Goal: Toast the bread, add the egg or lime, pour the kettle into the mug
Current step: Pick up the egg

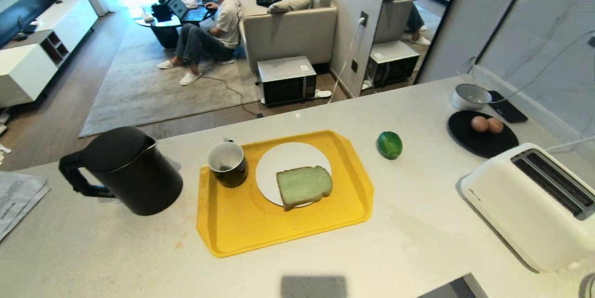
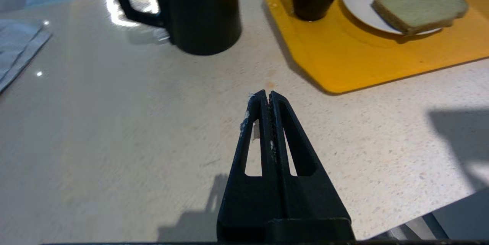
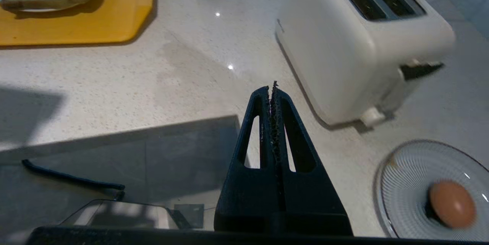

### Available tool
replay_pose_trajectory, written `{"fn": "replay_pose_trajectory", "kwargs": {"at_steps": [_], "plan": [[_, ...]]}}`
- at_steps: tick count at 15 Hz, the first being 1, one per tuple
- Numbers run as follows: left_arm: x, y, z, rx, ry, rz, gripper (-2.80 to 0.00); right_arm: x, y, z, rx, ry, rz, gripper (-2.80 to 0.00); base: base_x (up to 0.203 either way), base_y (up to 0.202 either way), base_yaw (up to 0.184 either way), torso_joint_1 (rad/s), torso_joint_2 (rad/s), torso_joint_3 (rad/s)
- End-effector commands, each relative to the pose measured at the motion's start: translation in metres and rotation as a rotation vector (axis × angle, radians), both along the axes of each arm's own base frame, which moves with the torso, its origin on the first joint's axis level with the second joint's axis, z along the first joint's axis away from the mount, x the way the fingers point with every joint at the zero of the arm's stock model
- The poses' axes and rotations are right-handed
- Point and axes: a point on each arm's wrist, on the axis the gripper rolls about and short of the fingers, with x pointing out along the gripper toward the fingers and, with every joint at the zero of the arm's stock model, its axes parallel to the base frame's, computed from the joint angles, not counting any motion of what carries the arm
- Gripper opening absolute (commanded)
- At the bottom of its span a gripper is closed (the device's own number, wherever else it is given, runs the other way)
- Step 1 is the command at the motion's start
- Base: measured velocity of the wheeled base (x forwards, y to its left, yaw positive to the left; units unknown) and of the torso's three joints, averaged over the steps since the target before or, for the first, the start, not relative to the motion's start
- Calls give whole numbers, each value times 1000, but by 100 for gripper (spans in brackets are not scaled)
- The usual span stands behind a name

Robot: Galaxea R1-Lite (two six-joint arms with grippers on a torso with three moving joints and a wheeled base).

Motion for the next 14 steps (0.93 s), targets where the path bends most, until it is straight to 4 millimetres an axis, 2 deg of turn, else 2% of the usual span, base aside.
{"fn": "replay_pose_trajectory", "kwargs": {"at_steps": [1, 14], "plan": [[0, 0, 0, 1, 0, 0, -280, 0, 0, 0, -1, 2, 1, -280, -3, 12, -171, 2, 7, 2], [0, 0, 0, -1, 0, 0, -280, 0, 0, 0, 2, 1, 0, -280, 1, 9, -172, 3, 2, 3]]}}
